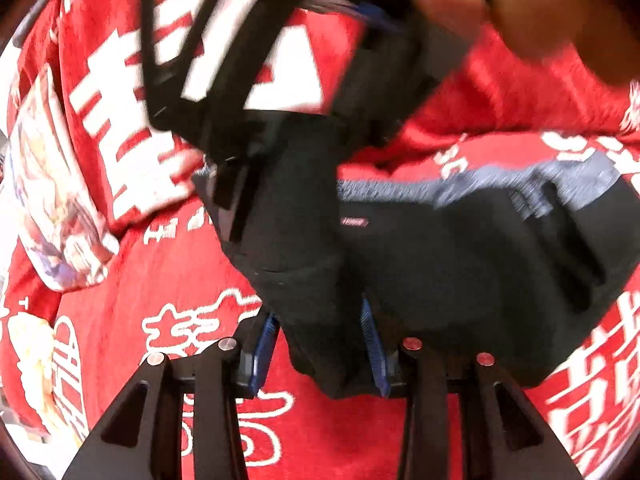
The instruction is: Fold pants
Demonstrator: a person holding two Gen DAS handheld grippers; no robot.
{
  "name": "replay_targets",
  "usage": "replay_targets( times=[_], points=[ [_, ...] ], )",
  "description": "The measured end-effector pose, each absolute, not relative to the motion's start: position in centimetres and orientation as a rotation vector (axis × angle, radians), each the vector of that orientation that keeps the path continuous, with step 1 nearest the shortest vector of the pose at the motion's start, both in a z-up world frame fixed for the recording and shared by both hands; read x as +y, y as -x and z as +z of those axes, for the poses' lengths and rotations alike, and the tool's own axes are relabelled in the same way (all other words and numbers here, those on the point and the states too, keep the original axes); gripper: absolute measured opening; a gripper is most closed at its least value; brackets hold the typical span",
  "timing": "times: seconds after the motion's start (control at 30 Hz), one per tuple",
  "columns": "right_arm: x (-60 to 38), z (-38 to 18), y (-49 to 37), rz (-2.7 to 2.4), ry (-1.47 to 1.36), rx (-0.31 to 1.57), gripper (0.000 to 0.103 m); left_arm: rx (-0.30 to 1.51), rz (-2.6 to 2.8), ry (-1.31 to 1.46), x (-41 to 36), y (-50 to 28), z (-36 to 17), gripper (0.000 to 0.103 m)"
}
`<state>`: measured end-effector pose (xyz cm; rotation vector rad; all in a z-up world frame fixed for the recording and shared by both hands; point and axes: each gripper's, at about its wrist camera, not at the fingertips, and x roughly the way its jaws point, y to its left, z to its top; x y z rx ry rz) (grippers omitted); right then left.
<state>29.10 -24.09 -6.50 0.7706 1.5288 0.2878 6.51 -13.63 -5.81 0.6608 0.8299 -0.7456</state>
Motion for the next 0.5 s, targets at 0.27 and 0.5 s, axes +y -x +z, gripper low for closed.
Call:
replay_targets(
  times=[0.27, 0.5],
  points=[
    [-33.5, 0.2, -16.5, 0.268, -1.055, 1.113, 0.018, 0.697, -0.909, -0.654, -19.4, 0.5, 0.8, 0.041],
    [-42.2, 2.7, -3.5, 0.118, -1.181, 0.893, 0.018, 0.634, -1.100, -0.722, -27.2, 9.6, 2.3, 0.041]
  ],
)
